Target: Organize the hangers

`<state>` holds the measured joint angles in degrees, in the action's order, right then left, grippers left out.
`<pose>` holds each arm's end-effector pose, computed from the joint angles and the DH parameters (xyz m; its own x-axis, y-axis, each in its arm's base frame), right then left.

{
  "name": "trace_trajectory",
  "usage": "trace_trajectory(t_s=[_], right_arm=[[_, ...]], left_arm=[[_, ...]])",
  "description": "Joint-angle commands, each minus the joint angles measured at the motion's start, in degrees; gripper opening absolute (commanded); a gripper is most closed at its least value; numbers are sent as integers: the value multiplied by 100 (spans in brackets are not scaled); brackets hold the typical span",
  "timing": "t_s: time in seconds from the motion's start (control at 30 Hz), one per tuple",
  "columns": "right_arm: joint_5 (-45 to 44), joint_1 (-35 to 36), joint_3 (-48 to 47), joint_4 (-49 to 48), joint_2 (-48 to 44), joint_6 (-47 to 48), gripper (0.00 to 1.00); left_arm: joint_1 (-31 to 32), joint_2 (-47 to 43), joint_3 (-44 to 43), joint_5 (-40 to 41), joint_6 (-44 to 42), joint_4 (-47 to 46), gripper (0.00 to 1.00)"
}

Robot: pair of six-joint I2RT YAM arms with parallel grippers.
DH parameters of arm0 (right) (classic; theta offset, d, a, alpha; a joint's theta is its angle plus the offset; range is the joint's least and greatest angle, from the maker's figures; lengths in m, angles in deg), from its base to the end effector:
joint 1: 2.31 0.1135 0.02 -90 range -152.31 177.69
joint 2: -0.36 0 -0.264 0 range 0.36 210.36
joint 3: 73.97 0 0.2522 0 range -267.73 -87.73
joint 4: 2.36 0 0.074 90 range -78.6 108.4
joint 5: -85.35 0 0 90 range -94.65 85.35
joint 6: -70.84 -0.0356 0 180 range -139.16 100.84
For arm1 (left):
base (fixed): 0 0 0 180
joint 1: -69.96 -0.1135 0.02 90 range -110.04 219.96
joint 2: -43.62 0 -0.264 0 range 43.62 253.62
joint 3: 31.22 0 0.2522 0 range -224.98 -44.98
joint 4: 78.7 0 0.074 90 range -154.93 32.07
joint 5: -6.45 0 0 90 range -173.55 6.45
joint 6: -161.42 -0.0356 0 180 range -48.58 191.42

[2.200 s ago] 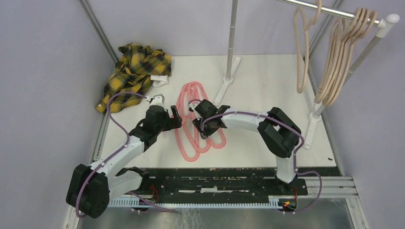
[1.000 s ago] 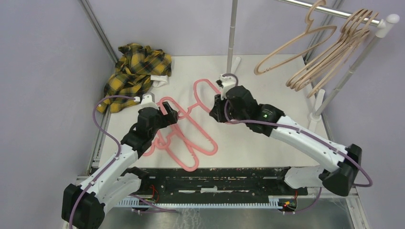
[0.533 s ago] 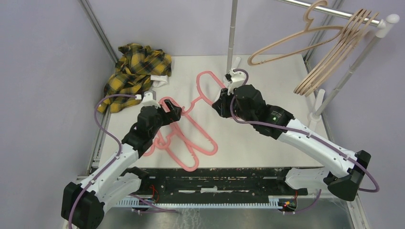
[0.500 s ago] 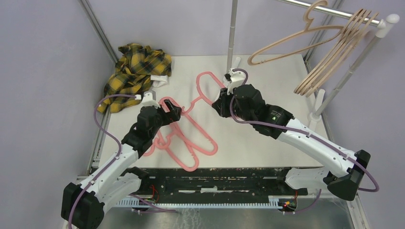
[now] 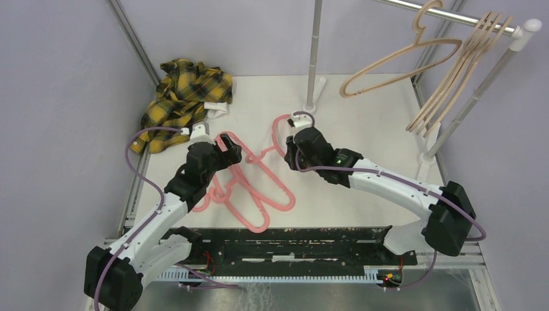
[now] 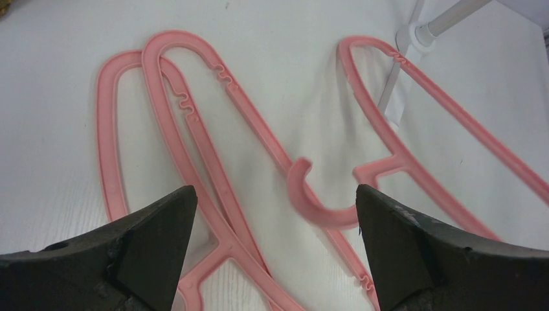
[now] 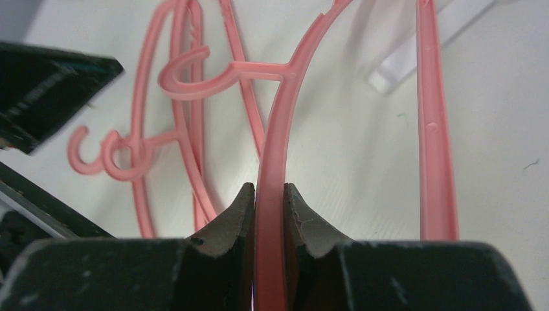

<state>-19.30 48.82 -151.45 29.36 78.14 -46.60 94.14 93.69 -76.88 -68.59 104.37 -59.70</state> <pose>0.2005 0.2344 0.3127 -0.5804 -0.0096 -0.8143 -0.3957 0.8772 0.2717 0.1876 -0.0741 0.2535 -0.4018 -0.3956 -0.8259 -0.0464 0.9095 -0.4131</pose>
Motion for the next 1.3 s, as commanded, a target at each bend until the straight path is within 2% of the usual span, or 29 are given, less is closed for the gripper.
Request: trace_trajectory(t_s=[0.0, 0.13, 0.4, 0.57, 0.8, 1.03, 1.27], right_arm=[[153, 56, 325, -580, 80, -155, 1], [86, 55, 286, -623, -54, -157, 1], [41, 81, -50, -277, -487, -68, 1], [-150, 98, -486, -127, -901, -28, 1], [-240, 144, -925, -145, -1356, -433, 1], [-894, 280, -960, -292, -2109, -604, 1], [-1114, 301, -1253, 233, -2651, -497, 1]], left_arm=[[-14, 246, -440, 86, 45, -170, 99], [-18, 355, -633, 228, 19, -31, 99], [-146, 876, -1673, 431, -134, 861, 99], [-441, 727, -1699, 211, 53, 827, 99], [-530, 544, -1721, 287, -17, 980, 99], [-529, 376, -1568, 202, -70, 1052, 99], [-528, 207, -1419, 49, -10, 1076, 99]])
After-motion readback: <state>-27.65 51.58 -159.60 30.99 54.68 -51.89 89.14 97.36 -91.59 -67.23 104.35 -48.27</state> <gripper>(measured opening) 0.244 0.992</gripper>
